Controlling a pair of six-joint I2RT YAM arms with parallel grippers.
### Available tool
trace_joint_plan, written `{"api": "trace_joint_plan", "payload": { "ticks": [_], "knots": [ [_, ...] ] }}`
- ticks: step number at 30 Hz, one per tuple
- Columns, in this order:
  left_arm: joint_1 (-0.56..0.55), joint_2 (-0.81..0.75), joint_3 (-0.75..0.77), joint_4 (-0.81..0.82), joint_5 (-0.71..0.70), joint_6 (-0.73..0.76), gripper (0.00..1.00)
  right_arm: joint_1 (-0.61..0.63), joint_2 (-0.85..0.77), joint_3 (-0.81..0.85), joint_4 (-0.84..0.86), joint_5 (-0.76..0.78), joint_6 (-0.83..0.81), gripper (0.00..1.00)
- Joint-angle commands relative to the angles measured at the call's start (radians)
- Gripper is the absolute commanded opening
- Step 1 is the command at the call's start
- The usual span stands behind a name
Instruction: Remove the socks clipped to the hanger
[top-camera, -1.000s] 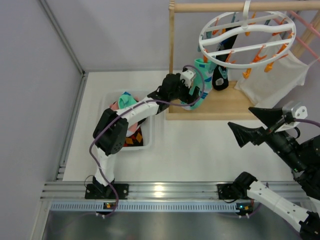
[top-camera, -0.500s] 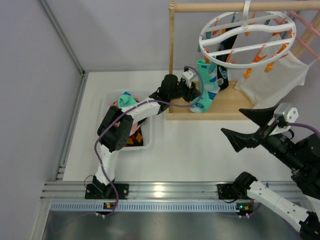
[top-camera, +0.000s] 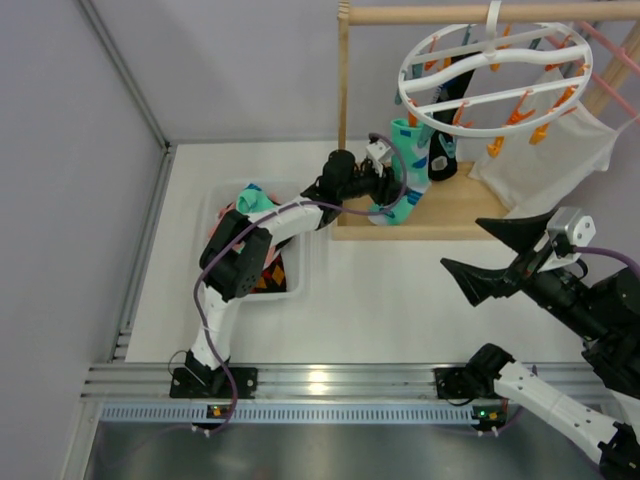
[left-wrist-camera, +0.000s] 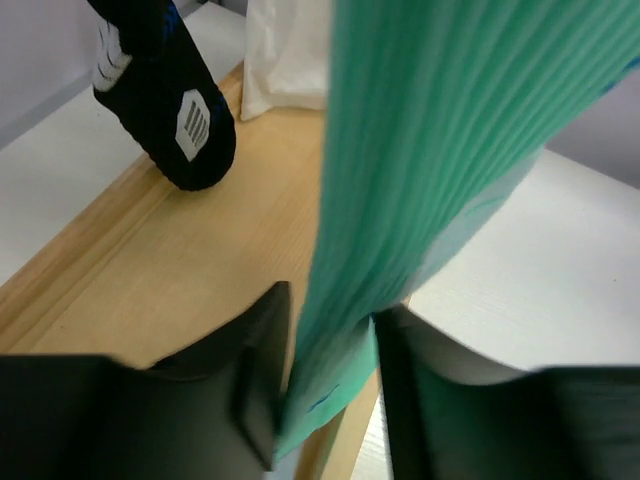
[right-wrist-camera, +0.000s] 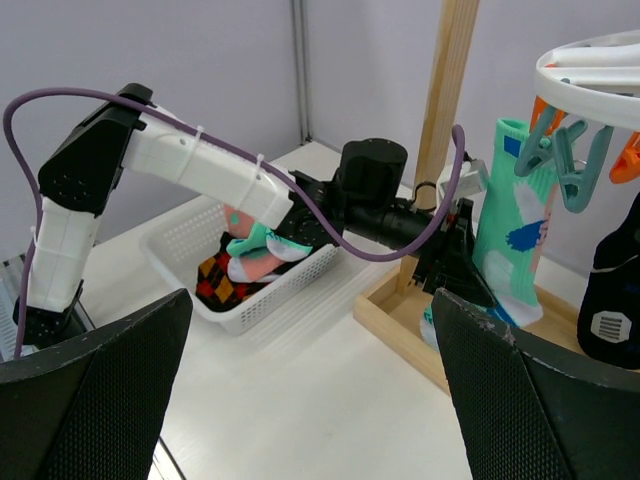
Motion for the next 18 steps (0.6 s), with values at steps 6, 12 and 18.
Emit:
{"api": "trace_joint_plan", "payload": {
  "ticks": [6, 12, 18],
  "knots": [
    [0.01, 0.01, -0.041, 0.146, 0.034, -0.065, 0.01, -0.009, 0.014, -0.011, 0.067, -0.016, -0.016, 0.99],
    [-0.005, -0.115, -0.183, 0.149, -0.15, -0.166, 0.0, -0.011, 0.015, -0.021, 0.104, -0.02, -0.004, 0.99],
    [-0.077, -0.321, -0.355, 0.147, -0.388, -0.192, 0.0, -0.009, 0.011, 0.02, 0.122, 0.057, 0.051, 0.99]
  ]
}}
